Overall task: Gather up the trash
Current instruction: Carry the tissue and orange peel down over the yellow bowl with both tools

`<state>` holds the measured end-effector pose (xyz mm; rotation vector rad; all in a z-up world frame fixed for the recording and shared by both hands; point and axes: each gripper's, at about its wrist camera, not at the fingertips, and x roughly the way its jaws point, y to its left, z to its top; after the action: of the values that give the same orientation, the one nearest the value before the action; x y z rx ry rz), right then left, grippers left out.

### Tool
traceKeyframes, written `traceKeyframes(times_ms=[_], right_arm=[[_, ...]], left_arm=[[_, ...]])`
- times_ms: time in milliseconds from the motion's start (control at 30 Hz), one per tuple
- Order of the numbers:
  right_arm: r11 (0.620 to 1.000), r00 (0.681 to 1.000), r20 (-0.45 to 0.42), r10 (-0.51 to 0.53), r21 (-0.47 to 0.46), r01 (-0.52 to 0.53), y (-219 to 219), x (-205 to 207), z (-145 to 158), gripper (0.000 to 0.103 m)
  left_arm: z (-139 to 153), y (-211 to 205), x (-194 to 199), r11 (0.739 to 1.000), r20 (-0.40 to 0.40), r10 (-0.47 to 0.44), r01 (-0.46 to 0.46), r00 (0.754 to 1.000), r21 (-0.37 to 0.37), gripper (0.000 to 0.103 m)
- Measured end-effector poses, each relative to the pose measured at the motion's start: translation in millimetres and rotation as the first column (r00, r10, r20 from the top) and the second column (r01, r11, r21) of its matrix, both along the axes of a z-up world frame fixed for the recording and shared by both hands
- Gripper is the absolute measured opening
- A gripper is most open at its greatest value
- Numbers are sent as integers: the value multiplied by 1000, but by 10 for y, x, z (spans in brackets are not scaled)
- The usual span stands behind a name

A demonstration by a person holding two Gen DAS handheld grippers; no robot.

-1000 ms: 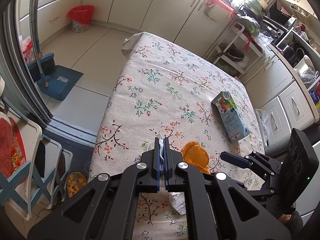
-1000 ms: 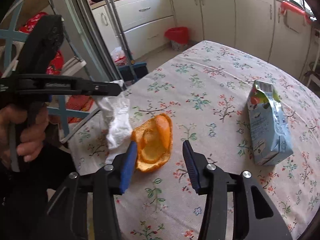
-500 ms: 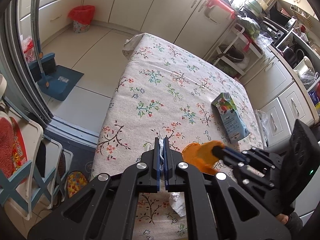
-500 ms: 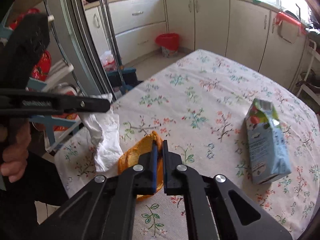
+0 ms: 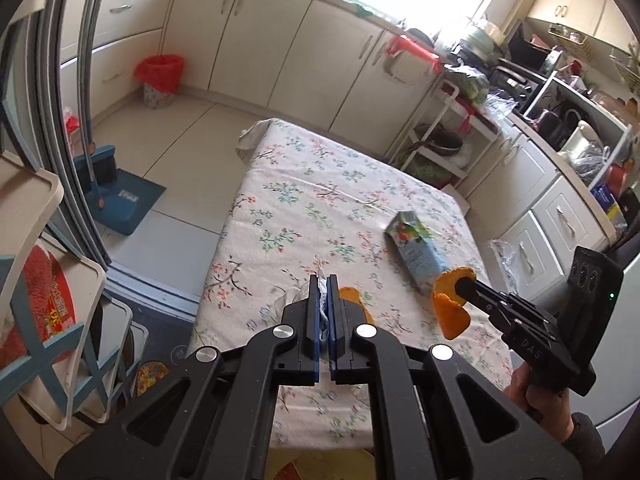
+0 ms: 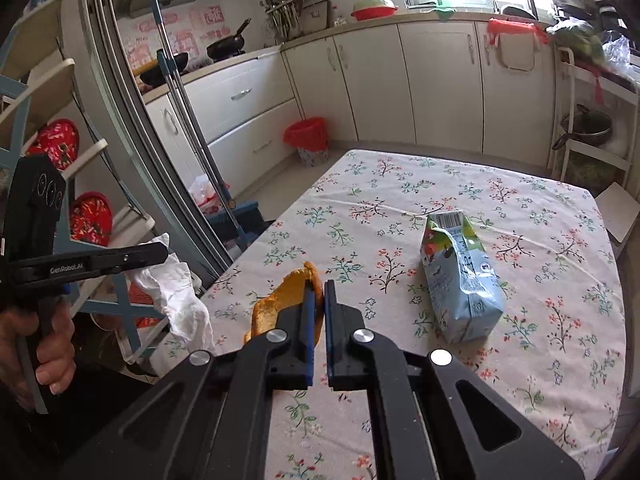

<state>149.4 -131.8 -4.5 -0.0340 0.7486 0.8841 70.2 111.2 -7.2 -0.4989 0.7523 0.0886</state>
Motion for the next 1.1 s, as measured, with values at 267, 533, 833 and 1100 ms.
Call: traceKeyframes(times_ms=[267,533,833,1100], right_arm=[[999,1000,-1,-11,53,11,-355,-539,72,5],[999,999,-34,4,48,-2,-607,-1189,-69,5],[1000,989,-145,-6,20,9,-783,-1664,-375,5],[987,969,-248,23,-150,-62,-604,-2006,-806,5]], left_arm=[[65,-330,-583,998,25,-55,56,998,-11,3],[-94,-648,-1158,994,-7,-100,99,995,-41,3],[-331,-969,-1523,989,-70,-142,138,987,-50,3],[-721,-1299,-1635,981,-198,-195,191,960,-39,3]])
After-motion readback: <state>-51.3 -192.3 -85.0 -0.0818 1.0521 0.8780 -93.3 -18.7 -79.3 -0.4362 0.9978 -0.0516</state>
